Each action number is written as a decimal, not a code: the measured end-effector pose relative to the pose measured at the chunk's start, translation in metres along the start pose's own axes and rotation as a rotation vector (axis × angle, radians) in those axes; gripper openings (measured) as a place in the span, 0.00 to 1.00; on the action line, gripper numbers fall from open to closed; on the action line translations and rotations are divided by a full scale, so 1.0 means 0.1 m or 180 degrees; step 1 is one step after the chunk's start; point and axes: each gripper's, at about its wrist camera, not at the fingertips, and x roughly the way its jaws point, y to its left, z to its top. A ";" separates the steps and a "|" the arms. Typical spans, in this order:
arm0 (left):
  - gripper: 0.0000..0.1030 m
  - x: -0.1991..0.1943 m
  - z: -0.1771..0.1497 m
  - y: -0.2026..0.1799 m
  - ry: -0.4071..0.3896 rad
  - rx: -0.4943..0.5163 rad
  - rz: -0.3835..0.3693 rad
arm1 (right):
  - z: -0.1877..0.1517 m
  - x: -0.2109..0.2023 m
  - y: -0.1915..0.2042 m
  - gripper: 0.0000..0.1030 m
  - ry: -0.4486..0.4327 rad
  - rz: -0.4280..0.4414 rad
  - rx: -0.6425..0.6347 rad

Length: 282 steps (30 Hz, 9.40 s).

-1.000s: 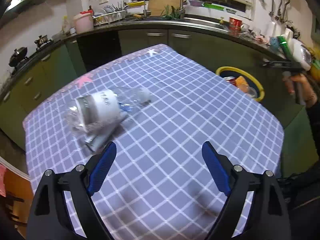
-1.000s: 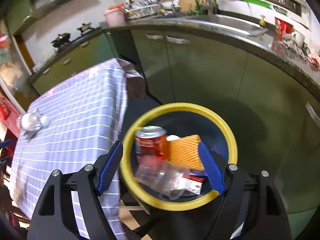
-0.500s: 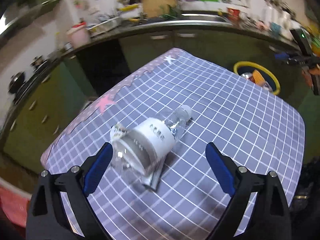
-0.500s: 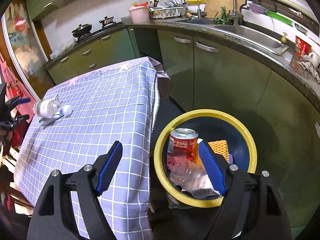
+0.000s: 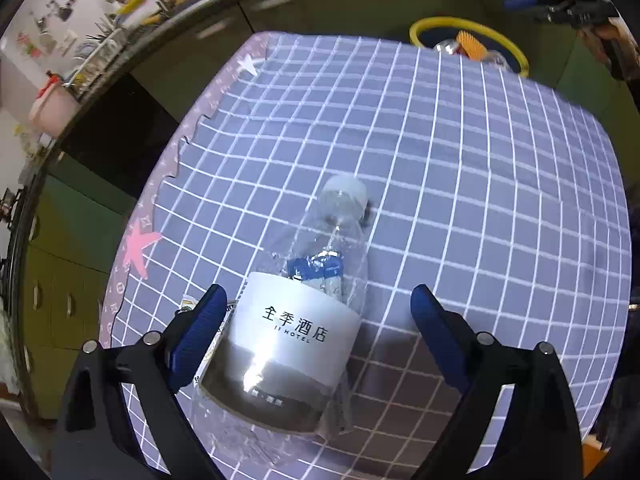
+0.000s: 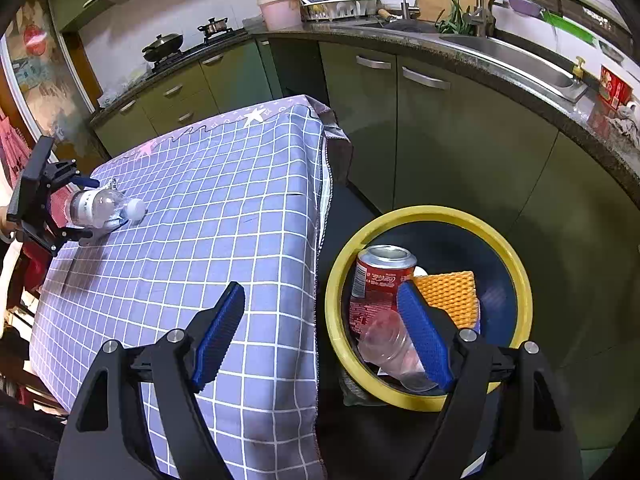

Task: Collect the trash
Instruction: 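Grasp the clear water bottle with the white label with the left gripper, then carry the water bottle over the bin and release it with the left gripper, then move both grippers back toward the remaining items on the table, then grasp the white blue-capped tube with the right gripper, then carry the tube to the bin and release it with the right gripper, then grasp the white snack wrapper with the left gripper, then carry the wrapper over the bin and release it with the left gripper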

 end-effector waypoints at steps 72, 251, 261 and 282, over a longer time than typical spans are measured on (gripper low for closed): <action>0.62 1.21 3.78 -2.25 -0.0015 0.1397 -0.0744 | -1.10 -1.05 -1.72 0.76 -0.0455 -0.0160 0.1088; 0.39 0.36 -0.64 0.69 -0.0382 -0.1500 0.0428 | -0.15 -0.33 0.45 0.64 -0.0525 0.0797 -0.0235; 0.33 0.27 -0.63 0.49 -0.0434 -0.1470 0.0372 | -0.23 -0.37 0.41 0.65 -0.0570 0.0805 -0.0191; 0.33 -0.73 0.99 -1.25 -0.1028 -0.0714 -0.0308 | -0.69 -1.05 -0.49 0.65 -0.1039 0.0217 0.0466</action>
